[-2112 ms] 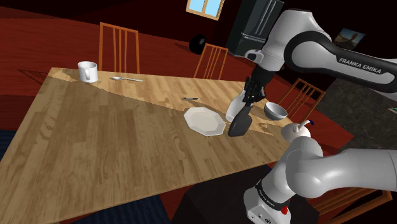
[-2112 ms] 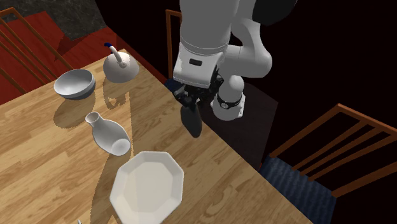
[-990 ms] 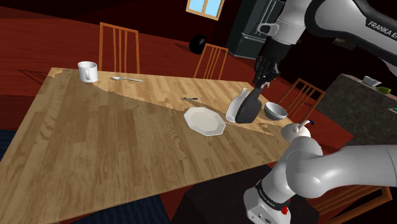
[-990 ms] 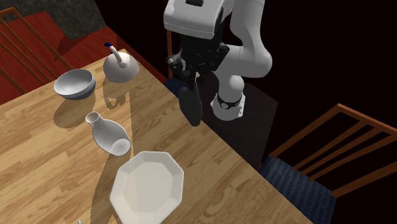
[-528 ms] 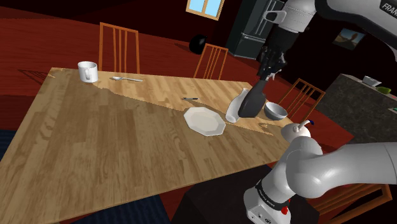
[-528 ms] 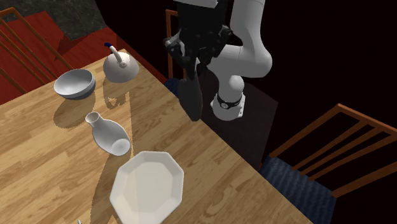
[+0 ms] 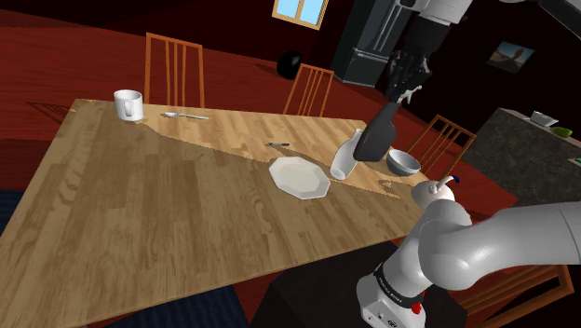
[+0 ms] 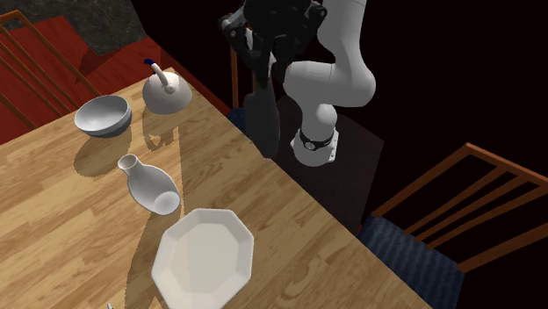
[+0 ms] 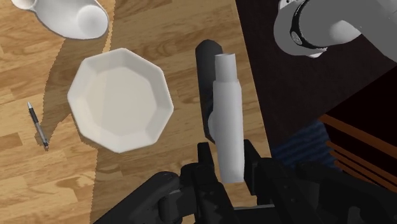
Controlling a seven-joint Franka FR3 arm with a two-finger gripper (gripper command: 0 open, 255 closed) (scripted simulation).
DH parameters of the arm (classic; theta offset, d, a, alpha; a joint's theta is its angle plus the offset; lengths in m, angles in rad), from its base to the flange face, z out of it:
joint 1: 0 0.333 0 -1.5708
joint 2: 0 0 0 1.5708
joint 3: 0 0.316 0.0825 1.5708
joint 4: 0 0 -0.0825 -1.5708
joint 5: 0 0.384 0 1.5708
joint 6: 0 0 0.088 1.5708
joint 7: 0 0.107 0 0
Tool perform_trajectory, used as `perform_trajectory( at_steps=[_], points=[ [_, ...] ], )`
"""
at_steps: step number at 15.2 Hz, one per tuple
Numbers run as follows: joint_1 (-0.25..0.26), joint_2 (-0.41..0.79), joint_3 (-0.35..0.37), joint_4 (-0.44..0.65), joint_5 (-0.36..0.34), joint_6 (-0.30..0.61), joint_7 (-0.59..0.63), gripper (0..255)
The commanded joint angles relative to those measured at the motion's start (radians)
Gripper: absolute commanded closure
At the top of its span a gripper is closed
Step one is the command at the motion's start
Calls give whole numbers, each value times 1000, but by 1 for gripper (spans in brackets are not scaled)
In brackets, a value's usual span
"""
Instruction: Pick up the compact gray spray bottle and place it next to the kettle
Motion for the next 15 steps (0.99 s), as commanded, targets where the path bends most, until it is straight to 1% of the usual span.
perform_trajectory(
  at_steps=[1,2,9,15],
  points=[
    [0,17,0,43,0,-26,-5,255],
    [1,23,1,57,1,-34,-6,255],
    [-24,11,-152,44,-96,0,-177,255],
    [-37,41,-292,74,-168,41,-326,255]
  ],
)
